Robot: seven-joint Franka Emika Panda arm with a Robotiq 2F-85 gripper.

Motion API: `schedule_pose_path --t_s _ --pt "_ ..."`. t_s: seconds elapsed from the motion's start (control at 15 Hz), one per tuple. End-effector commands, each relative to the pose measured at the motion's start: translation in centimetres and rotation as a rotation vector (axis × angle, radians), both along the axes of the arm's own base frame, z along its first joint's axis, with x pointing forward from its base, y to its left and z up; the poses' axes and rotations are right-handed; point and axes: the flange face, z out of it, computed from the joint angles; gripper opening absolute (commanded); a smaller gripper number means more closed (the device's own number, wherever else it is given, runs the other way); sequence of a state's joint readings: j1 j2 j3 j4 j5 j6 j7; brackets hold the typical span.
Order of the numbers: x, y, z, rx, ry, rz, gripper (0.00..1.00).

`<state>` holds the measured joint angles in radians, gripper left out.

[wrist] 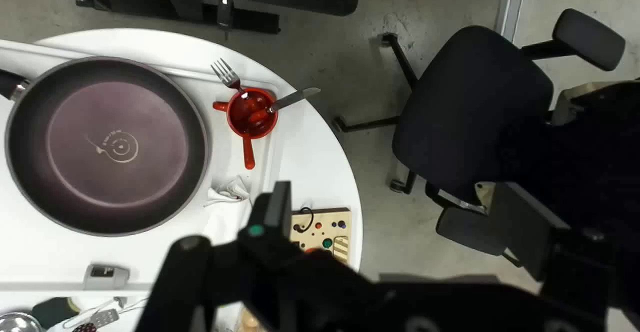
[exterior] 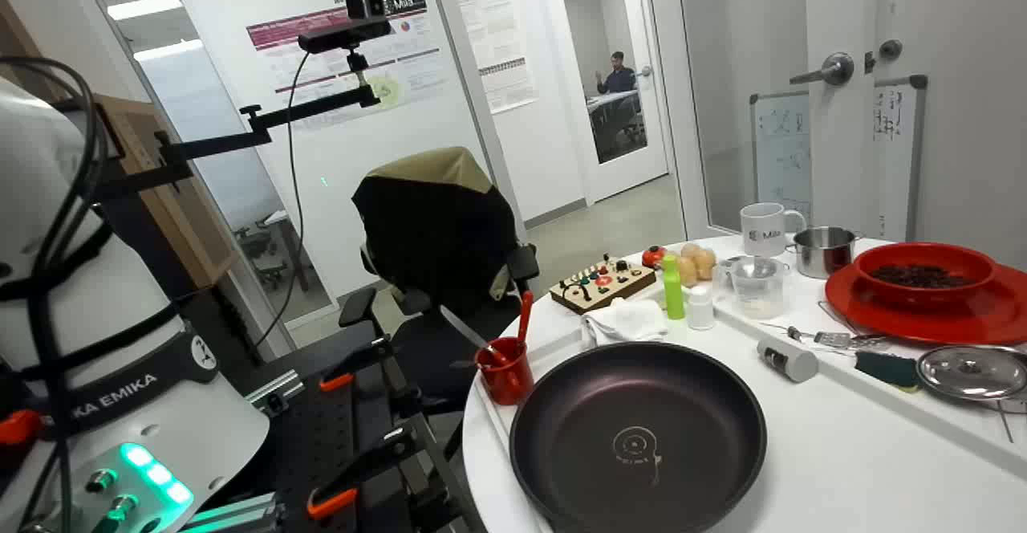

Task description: Wipe the pan with the white towel

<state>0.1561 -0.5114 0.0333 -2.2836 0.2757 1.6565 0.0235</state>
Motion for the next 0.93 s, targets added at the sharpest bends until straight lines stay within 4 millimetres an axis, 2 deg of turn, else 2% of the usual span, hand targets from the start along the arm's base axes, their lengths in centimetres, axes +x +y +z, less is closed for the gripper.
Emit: schedule_pose_path --t_s 0.0,0.6,0.87 --pt "0.0 0.0 0.1 0.0 0.001 0.0 1.0" --pt "0.0 0.0 0.1 0.0 0.001 0.0 1.0" --pt "1.2 -2.1 -0.4 -0.019 -0.022 -0.055 1.0"
